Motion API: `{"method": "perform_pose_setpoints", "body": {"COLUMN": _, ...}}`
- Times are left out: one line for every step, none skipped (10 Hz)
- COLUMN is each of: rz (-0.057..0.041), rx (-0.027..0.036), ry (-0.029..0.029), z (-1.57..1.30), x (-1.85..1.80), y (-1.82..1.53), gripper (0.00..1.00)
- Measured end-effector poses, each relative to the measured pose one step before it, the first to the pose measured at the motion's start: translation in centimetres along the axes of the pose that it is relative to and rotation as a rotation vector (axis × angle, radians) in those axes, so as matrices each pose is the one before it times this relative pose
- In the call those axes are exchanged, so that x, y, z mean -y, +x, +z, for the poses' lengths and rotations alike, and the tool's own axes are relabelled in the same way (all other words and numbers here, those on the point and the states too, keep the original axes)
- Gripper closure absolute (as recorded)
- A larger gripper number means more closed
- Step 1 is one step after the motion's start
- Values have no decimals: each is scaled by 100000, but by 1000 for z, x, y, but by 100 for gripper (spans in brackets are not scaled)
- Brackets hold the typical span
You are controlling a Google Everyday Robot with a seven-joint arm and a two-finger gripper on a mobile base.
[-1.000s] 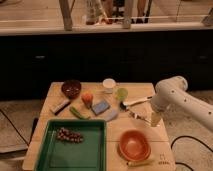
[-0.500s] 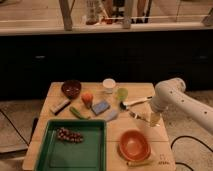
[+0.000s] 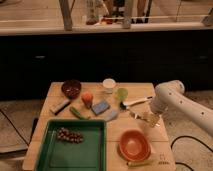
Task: Place fork in tray
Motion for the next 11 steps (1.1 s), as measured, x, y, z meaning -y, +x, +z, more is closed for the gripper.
{"method": "perform_pose_setpoints", "body": {"rz": 185, "rx": -69, "ry": -240, "z": 265, "x": -40, "y": -79, "gripper": 20}}
{"method": "perform_pose_setpoints", "body": {"rz": 154, "rx": -3, "ry": -208, "z": 216, "x": 1, "y": -164, "gripper": 20}}
{"method": "perform_pose_setpoints", "body": {"rz": 398, "rx": -54, "ry": -146, "z": 188, "x": 0, "y": 22, "gripper": 20}}
{"method": "perform_pose_setpoints", "body": {"rz": 491, "rx": -83, "ry": -240, "z": 206, "x": -13, "y": 97, "gripper": 20}}
{"method": "perform_pose_setpoints", "body": {"rz": 307, "rx": -128, "ry": -139, "z": 136, "x": -8, "y": 98, "gripper": 20}}
{"method": "perform_pose_setpoints", "body": {"rz": 36, "rx": -146, "ry": -227, "z": 135, "x": -3, "y": -90, "gripper": 20}}
{"method": "perform_pose_setpoints", "body": {"rz": -90, "rx": -145, "ry": -248, "z": 151, "x": 4, "y": -192, "gripper": 20}}
{"method": "perform_pose_setpoints", "body": {"rz": -67, "rx": 81, "ry": -87, "z": 90, "x": 36, "y": -192, "gripper": 20}}
{"method": "perform_pose_setpoints", "body": {"rz": 241, "rx": -230, "ry": -135, "z": 124, "x": 1, "y": 129, "gripper": 20}}
{"method": "perform_pose_setpoints", "body": {"rz": 108, "rx": -170, "ry": -146, "z": 91, "x": -24, "y": 46, "gripper": 20}}
{"method": "perform_pose_setpoints", "body": {"rz": 164, "rx": -3, "ry": -73, "z": 71, "x": 12, "y": 14, "gripper": 20}}
